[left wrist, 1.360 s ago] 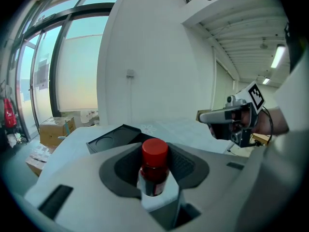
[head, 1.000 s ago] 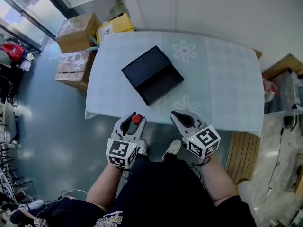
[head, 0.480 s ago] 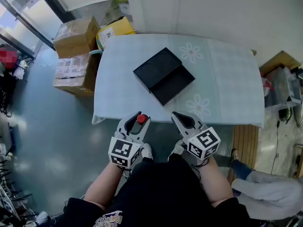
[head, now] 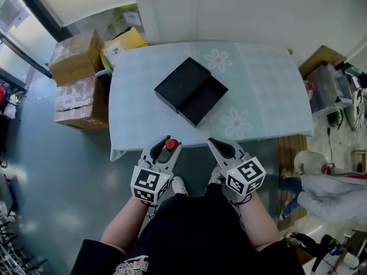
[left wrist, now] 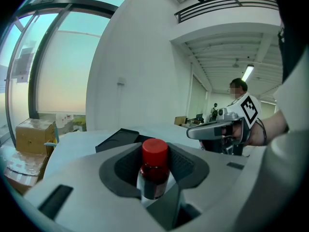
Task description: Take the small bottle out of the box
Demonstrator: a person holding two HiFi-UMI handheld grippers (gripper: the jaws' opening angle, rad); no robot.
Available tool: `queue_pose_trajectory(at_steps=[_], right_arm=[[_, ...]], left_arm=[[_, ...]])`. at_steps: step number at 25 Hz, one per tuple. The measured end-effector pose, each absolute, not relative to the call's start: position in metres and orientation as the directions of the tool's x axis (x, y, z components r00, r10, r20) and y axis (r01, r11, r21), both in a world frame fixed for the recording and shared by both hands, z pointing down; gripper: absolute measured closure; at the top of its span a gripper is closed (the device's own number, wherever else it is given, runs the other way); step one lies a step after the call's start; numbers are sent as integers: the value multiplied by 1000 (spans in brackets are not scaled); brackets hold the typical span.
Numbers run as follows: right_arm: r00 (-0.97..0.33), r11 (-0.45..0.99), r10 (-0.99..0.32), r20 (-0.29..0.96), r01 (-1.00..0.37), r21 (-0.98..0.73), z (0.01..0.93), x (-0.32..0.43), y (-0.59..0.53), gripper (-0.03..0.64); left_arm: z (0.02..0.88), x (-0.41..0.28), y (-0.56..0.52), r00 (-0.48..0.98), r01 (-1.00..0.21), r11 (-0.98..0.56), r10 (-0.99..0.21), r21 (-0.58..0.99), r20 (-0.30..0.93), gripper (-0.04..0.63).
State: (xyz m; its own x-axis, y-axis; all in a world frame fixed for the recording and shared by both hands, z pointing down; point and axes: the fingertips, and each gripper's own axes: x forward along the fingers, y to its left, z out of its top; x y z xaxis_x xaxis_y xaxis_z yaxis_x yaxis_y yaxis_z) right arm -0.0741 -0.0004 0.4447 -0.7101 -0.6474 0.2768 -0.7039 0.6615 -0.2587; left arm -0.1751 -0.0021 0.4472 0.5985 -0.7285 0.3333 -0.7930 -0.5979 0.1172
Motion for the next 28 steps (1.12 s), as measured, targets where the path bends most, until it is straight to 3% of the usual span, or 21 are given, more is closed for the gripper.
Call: queue_pose_trajectory(at_steps=[12,28], right_arm=[[-652,599,-711,264,-758,-257,444,-74,22,594],[-660,610,-704,262,-751,-251,446,-82,31,594]], left_arm=[[445,-174,12,658,-740,-662,-679,116,324,426],[444,-179,21,654,-745,-657,-687,113,317,428]])
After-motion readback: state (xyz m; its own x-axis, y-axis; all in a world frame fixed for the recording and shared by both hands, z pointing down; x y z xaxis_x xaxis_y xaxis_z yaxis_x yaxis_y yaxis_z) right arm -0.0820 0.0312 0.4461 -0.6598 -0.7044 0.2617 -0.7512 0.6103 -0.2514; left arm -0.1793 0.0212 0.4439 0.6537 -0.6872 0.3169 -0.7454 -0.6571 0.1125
